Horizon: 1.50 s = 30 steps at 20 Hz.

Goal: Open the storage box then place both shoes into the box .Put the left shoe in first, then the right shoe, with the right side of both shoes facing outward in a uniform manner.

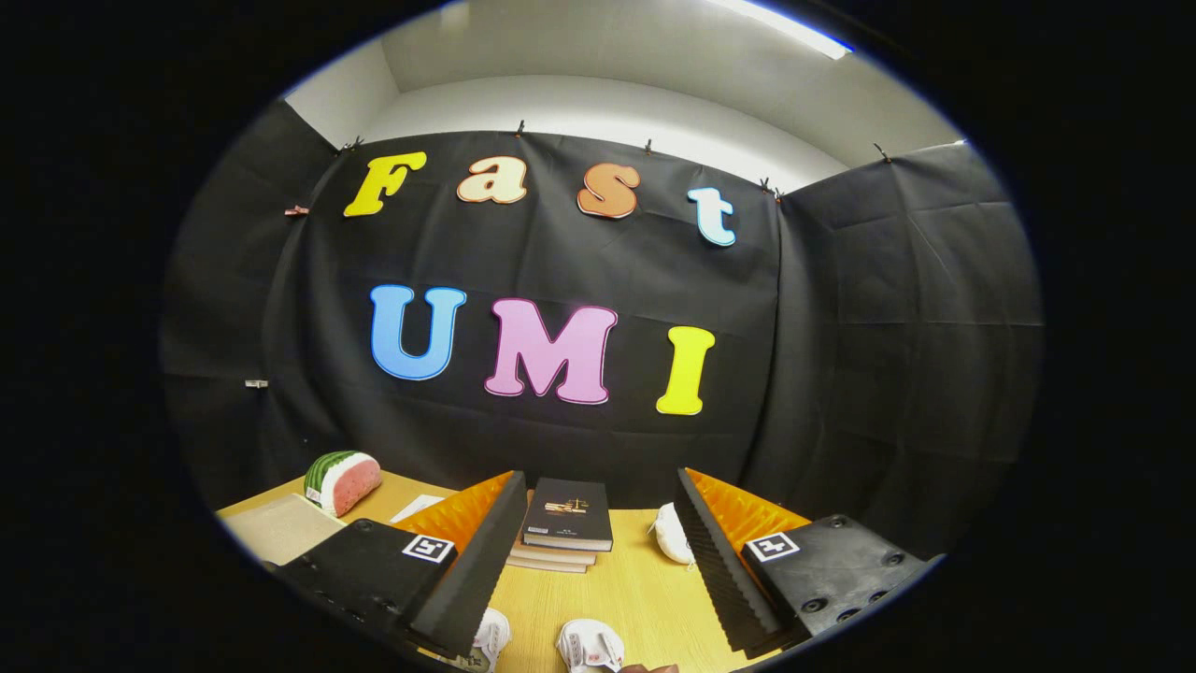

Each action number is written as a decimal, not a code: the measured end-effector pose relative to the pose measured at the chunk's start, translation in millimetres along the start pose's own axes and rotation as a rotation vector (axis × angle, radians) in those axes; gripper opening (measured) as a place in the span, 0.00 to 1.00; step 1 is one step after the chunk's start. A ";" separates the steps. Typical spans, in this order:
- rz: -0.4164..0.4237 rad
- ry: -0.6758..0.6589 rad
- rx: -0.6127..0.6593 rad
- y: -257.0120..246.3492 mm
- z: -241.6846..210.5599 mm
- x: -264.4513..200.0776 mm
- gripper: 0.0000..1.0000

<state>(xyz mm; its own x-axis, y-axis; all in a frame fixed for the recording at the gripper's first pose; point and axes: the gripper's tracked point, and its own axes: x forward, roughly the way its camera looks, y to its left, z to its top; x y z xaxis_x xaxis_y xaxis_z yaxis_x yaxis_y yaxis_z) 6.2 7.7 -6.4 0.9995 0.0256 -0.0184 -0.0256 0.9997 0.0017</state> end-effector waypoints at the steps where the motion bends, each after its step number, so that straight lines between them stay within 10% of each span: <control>1: 0.009 0.005 0.003 1.7 -1.1 0.4 0.97; 10: 0.324 0.142 0.157 77.6 -25.2 0.6 0.97; 20: 0.741 0.610 0.616 200.2 -106.9 -28.4 0.98; 30: 0.817 0.975 0.890 274.0 -201.1 -64.2 0.98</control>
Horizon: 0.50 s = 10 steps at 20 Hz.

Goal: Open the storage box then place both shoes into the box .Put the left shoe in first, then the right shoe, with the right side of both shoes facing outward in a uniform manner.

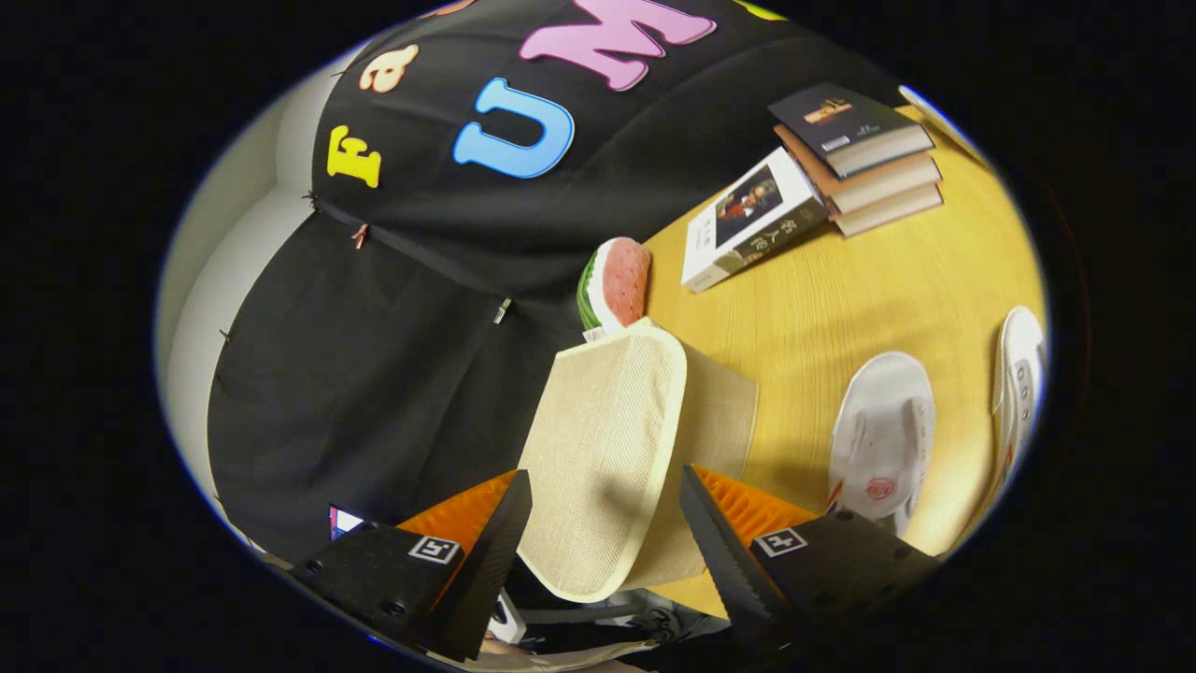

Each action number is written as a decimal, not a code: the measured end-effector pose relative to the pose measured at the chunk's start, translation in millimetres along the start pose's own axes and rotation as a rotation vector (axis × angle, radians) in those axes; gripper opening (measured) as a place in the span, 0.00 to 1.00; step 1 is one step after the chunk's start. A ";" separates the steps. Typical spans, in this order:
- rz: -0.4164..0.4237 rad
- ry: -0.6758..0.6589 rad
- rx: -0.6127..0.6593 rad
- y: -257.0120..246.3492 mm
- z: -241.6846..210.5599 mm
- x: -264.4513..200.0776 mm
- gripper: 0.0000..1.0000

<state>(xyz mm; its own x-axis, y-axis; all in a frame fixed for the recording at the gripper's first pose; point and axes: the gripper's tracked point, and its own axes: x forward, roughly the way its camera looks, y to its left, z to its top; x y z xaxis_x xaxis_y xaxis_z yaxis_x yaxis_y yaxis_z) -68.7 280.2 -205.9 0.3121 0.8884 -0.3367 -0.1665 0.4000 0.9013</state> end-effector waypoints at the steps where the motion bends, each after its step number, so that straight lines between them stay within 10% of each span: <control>1: 0.003 0.014 0.015 -2.4 -5.2 6.2 0.98; 9: -0.004 0.084 0.119 -17.2 -29.8 36.6 0.96; 10: -0.005 0.075 0.137 -19.0 -26.8 36.3 0.83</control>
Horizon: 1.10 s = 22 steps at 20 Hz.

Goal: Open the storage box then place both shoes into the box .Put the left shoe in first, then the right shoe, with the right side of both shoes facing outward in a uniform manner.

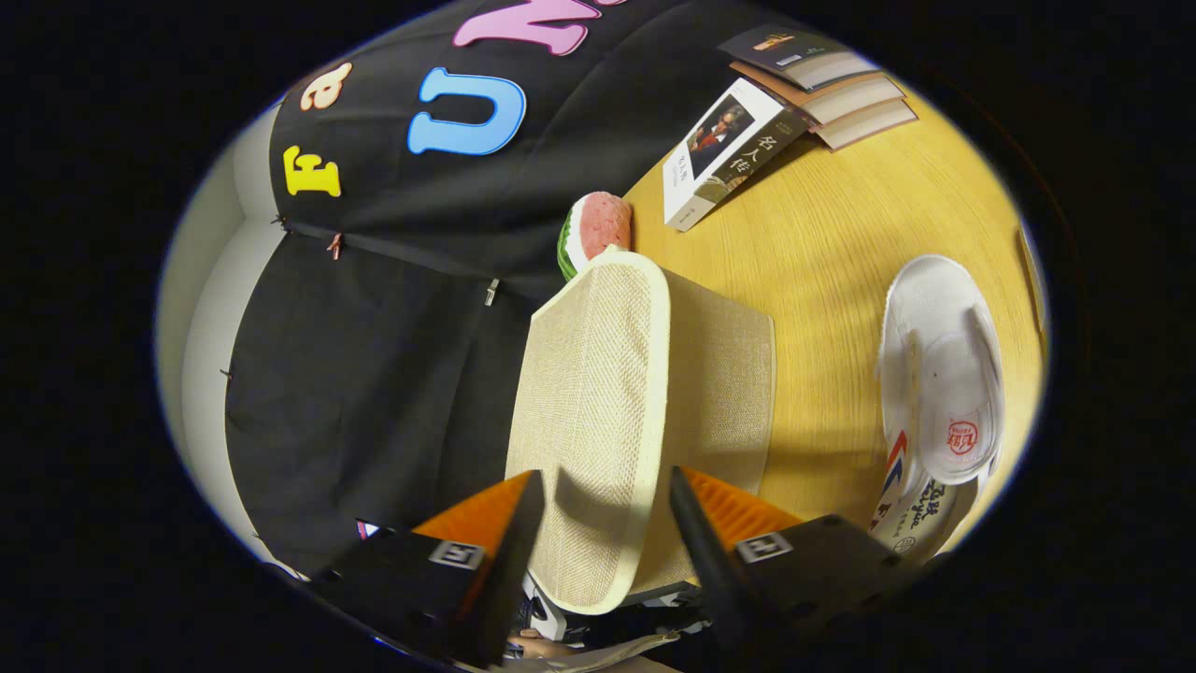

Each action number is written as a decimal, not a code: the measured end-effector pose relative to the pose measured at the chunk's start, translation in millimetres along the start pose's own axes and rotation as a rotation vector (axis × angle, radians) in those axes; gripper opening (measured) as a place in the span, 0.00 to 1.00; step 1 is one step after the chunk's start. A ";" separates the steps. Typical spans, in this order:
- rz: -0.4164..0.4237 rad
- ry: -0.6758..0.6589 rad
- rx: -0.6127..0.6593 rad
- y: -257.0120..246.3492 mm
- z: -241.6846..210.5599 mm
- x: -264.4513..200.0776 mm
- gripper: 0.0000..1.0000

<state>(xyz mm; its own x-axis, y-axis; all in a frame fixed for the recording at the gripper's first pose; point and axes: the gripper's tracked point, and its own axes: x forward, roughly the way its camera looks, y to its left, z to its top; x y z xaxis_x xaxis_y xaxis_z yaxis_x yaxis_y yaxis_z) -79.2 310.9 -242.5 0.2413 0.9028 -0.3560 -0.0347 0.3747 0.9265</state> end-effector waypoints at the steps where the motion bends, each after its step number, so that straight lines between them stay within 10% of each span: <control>1: 0.001 0.009 0.016 0.3 -0.9 0.2 0.70; 6: 0.010 -0.049 -0.020 16.4 14.8 -13.9 0.06; 22: 0.113 -0.058 -0.183 208.9 17.5 15.3 0.05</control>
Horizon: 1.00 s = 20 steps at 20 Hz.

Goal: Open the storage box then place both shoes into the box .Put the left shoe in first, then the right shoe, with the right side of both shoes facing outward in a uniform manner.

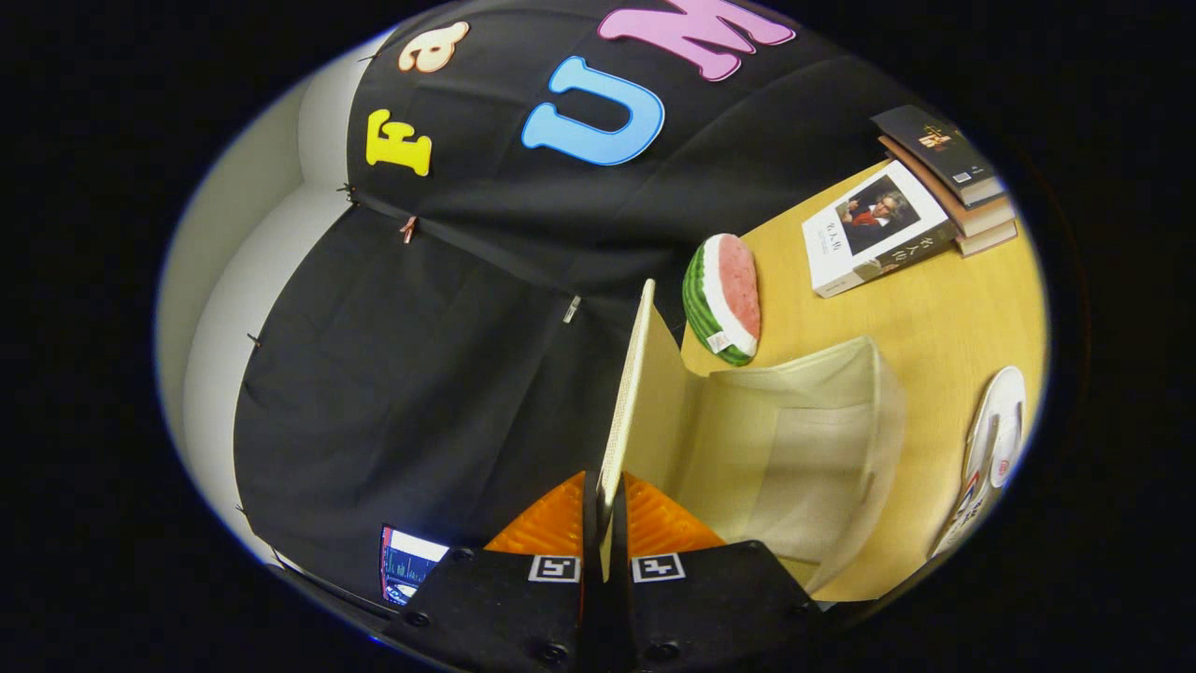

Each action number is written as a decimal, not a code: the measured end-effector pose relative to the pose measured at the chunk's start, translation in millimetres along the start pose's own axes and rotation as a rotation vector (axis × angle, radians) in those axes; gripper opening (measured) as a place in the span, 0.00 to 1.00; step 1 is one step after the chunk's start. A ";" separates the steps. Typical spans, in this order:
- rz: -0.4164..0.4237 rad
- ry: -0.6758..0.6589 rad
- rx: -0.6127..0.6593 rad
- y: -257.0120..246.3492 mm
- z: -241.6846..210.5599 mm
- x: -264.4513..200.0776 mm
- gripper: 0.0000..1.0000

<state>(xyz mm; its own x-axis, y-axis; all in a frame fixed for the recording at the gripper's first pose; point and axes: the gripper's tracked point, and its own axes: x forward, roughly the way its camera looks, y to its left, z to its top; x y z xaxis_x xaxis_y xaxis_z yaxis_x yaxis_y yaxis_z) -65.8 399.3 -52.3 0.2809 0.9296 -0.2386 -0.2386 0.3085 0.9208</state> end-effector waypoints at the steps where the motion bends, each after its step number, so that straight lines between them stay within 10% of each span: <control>1: 0.005 0.009 -0.013 9.6 -1.1 7.8 0.08; 7: 0.032 0.079 -0.102 48.4 -22.0 53.8 0.16; 12: 0.062 0.145 -0.113 58.5 -49.5 70.6 0.40; 16: 0.088 0.177 -0.125 64.7 -63.4 80.3 0.96; 20: 0.067 0.179 -0.148 59.8 -65.4 77.2 0.97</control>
<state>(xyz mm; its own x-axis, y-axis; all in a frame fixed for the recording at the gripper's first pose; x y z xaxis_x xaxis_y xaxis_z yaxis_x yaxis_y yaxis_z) -119.2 502.6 -35.8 0.0935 0.9658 -0.2419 -0.3887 0.2591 0.8842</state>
